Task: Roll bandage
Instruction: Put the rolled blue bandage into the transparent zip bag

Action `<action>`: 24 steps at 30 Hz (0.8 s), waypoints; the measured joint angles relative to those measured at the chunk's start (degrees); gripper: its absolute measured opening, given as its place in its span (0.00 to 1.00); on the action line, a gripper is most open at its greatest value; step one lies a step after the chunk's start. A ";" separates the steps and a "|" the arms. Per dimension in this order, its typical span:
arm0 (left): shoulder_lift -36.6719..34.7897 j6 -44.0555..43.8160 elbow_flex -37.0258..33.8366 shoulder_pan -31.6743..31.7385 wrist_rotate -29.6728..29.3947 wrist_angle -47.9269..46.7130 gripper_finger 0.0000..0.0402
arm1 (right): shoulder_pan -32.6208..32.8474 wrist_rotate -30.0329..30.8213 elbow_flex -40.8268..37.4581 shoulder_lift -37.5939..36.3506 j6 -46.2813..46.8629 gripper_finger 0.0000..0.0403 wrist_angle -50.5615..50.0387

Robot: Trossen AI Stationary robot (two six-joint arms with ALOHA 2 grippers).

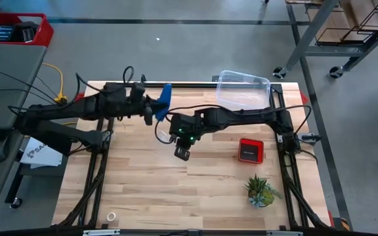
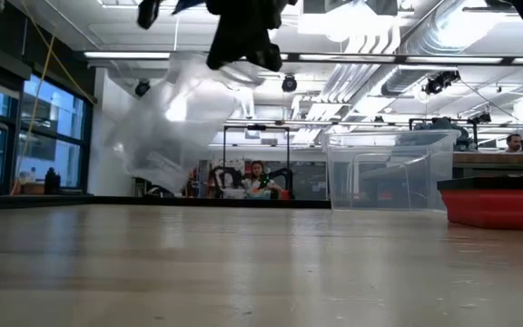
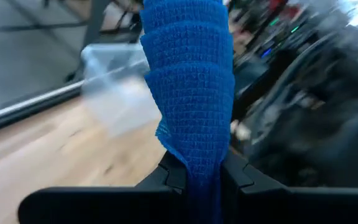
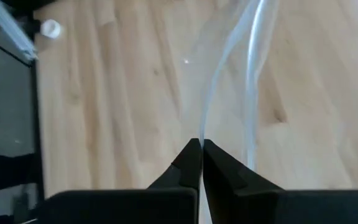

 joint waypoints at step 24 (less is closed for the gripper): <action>-5.51 3.75 -0.48 -9.55 -15.61 -6.40 0.07 | -8.62 -6.60 0.00 -4.41 -0.72 0.00 -0.03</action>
